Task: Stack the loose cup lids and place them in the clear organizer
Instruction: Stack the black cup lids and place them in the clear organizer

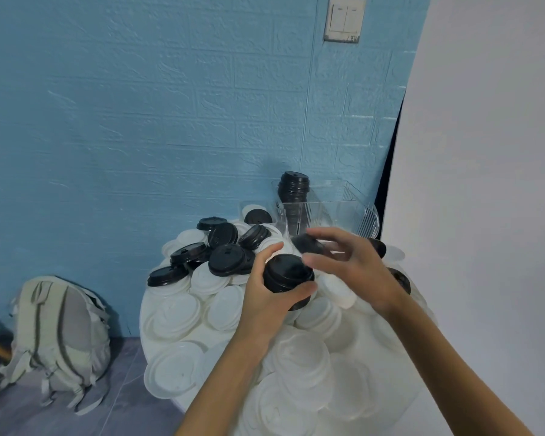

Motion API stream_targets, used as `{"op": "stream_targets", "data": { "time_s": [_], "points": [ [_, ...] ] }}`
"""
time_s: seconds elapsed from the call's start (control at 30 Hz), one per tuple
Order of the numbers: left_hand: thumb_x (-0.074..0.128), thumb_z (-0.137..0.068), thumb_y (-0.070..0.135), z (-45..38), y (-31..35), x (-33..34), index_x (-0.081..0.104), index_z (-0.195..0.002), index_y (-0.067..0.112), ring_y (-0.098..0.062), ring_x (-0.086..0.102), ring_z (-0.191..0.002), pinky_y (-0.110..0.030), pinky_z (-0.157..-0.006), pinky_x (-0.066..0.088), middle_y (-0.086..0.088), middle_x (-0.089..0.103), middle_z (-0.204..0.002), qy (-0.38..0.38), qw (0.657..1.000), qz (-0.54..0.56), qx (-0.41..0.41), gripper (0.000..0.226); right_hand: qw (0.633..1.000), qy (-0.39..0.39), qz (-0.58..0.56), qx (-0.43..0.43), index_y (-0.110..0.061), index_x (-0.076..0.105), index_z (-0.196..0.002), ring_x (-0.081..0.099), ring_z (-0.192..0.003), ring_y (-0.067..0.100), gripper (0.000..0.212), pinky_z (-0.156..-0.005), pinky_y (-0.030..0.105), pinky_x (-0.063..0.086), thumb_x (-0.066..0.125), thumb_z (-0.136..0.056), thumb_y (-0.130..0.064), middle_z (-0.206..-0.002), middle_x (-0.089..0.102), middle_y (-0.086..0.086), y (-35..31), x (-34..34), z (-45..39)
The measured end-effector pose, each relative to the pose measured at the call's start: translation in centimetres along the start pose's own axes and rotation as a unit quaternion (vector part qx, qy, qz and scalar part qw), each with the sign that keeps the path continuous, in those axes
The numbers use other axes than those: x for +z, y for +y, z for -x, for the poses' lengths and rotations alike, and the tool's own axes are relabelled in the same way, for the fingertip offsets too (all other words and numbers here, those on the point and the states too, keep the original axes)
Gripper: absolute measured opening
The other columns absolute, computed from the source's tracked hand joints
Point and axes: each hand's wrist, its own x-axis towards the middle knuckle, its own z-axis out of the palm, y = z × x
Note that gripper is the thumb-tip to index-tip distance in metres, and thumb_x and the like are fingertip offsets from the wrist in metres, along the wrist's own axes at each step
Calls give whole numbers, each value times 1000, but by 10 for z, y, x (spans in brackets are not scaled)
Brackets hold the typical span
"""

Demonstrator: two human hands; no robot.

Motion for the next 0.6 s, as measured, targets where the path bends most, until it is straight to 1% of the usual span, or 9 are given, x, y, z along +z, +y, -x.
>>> {"op": "stream_targets", "data": {
  "time_s": [0.07,0.13,0.17,0.23,0.33,0.37,0.43,0.5,0.6],
  "points": [
    [87,-71,-7,1,2,1,55,-135,38,-8,72,-101,-25,-74,60,11,73,-109,-15,1000,15,-1,84,999,-31,35,-6,-37,71,-118,68,-106,5,47,-95,29,55,90,-75,-36,-113,74,-15,-5,15,-1],
    [83,-72,-13,1,3,1,53,-139,38,-10,72,-103,-29,-74,61,8,72,-114,-19,1000,14,0,89,997,-44,57,-4,-39,72,-115,67,-107,5,48,-98,34,55,90,-70,-43,-113,72,-16,-5,26,-2],
    [82,-73,-13,2,4,1,54,-139,38,-10,72,-103,-28,-73,61,7,72,-115,-16,1000,11,2,88,998,-46,48,1,-39,72,-113,68,-107,6,48,-99,38,55,90,-69,-44,-112,72,-15,-3,30,-2],
    [83,-73,-11,3,5,1,57,-136,37,-7,72,-100,-24,-70,60,6,72,-114,-9,1000,2,8,83,999,-48,3,20,-36,74,-111,71,-104,10,45,-97,39,57,93,-70,-33,-108,74,-12,0,31,-2],
    [88,-68,-4,3,3,0,61,-128,38,-8,71,-101,-24,-71,60,6,71,-114,6,1000,-15,22,78,996,-56,-48,45,-31,75,-107,73,-101,15,44,-87,33,61,94,-69,-18,-101,75,-12,2,31,-1],
    [90,-65,1,3,2,1,62,-125,40,-9,71,-102,-26,-73,60,8,71,-113,11,999,-23,30,77,996,-60,-55,47,-30,75,-106,72,-102,15,45,-85,32,61,94,-69,-15,-103,75,-12,2,30,-1],
    [91,-60,12,2,2,3,64,-121,41,-9,70,-102,-30,-78,62,9,72,-111,18,998,-47,46,72,995,-70,-62,46,-28,71,-109,70,-107,14,50,-86,34,61,94,-68,-13,-113,72,-9,2,27,-2],
    [92,-62,8,1,1,5,66,-117,40,-8,70,-99,-29,-81,60,9,73,-107,21,996,-65,58,68,992,-77,-84,55,-26,64,-116,68,-110,15,60,-85,34,60,94,-66,-13,-122,69,-5,0,23,-4],
    [91,-66,2,1,0,6,66,-111,35,-8,70,-94,-24,-78,58,9,72,-103,19,994,-80,66,61,987,-87,-112,70,-29,58,-125,68,-112,14,72,-83,31,59,93,-62,-22,-126,68,-6,1,19,-1]
  ]
}}
